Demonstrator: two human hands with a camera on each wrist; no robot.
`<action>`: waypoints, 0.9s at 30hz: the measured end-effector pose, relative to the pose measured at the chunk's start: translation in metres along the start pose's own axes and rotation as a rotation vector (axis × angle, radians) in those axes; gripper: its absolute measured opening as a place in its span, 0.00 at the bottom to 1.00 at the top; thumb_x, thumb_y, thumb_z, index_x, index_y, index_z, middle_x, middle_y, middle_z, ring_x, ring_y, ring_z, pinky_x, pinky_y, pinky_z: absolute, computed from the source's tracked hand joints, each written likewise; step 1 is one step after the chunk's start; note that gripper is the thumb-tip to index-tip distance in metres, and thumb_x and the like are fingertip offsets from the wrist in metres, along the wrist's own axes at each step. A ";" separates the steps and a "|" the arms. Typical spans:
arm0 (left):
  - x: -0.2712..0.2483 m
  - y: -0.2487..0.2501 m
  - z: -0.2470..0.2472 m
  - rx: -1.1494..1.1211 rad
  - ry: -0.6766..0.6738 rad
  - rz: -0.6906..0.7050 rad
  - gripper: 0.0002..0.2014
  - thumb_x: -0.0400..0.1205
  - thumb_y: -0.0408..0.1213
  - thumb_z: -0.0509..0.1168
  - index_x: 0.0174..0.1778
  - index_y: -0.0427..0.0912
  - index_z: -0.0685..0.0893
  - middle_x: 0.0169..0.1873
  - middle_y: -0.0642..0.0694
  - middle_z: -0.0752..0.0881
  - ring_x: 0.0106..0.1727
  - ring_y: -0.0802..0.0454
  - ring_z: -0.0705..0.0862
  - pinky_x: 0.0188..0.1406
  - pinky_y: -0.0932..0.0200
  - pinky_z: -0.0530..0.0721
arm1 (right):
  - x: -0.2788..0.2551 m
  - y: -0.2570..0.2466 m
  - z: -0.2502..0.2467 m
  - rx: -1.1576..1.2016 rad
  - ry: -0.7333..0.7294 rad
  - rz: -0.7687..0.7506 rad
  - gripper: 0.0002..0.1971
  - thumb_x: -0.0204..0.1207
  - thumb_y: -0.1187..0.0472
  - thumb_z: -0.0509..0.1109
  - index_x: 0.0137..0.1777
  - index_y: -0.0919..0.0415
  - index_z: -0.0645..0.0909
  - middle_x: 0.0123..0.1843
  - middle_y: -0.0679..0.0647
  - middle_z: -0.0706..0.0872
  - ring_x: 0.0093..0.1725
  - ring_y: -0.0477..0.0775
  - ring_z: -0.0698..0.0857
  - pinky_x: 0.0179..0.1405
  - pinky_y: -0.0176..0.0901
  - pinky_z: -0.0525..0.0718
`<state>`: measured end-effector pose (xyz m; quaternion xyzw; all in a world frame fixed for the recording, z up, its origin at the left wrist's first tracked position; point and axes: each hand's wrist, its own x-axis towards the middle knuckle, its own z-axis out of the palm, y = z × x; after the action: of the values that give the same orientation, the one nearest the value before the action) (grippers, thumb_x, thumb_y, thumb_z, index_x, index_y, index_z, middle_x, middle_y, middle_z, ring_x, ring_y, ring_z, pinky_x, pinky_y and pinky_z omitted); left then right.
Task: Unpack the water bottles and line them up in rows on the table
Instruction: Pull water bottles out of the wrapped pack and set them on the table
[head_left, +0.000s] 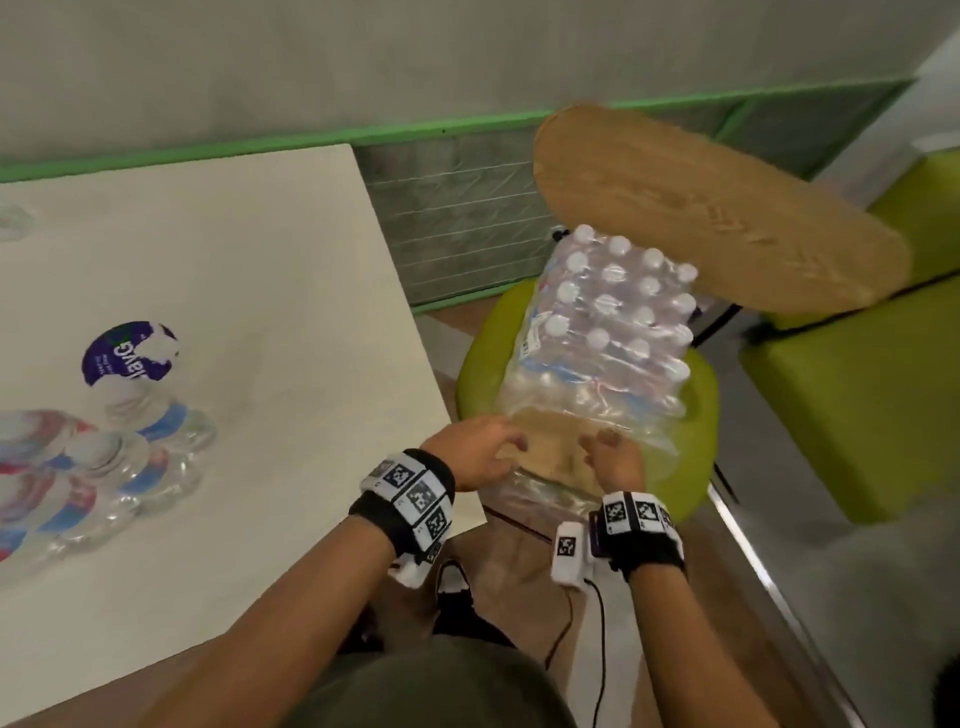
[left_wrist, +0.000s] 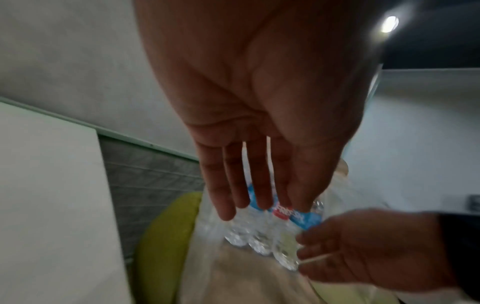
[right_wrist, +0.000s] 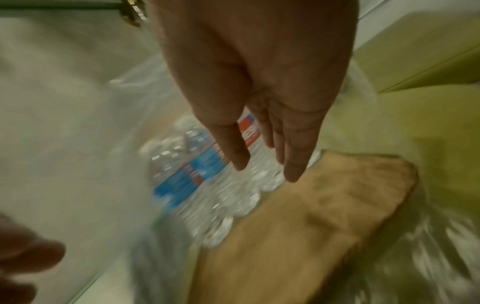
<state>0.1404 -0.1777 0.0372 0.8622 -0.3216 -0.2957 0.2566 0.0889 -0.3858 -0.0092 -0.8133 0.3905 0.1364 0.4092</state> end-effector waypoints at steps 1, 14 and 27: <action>0.014 0.008 0.003 -0.006 -0.043 -0.004 0.17 0.81 0.39 0.63 0.67 0.48 0.77 0.69 0.46 0.76 0.67 0.48 0.76 0.63 0.58 0.72 | -0.006 -0.001 -0.016 -0.203 -0.026 -0.012 0.23 0.76 0.57 0.69 0.72 0.60 0.75 0.65 0.62 0.83 0.57 0.62 0.85 0.60 0.54 0.83; 0.070 0.025 0.017 -0.027 -0.008 -0.118 0.28 0.80 0.44 0.65 0.75 0.44 0.67 0.74 0.40 0.71 0.75 0.44 0.70 0.74 0.48 0.69 | -0.006 -0.003 -0.048 -0.854 -0.263 -0.136 0.19 0.73 0.62 0.66 0.65 0.59 0.79 0.65 0.59 0.82 0.62 0.59 0.83 0.60 0.48 0.83; 0.088 0.046 0.039 -0.194 -0.003 -0.201 0.44 0.62 0.78 0.55 0.68 0.52 0.76 0.49 0.43 0.89 0.54 0.44 0.86 0.60 0.48 0.80 | -0.010 0.006 -0.023 -0.094 -0.166 -0.113 0.19 0.75 0.47 0.67 0.51 0.64 0.86 0.47 0.62 0.90 0.45 0.59 0.88 0.45 0.46 0.83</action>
<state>0.1501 -0.2805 0.0089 0.8606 -0.2040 -0.3511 0.3074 0.0753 -0.4004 0.0078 -0.8381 0.3021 0.1980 0.4087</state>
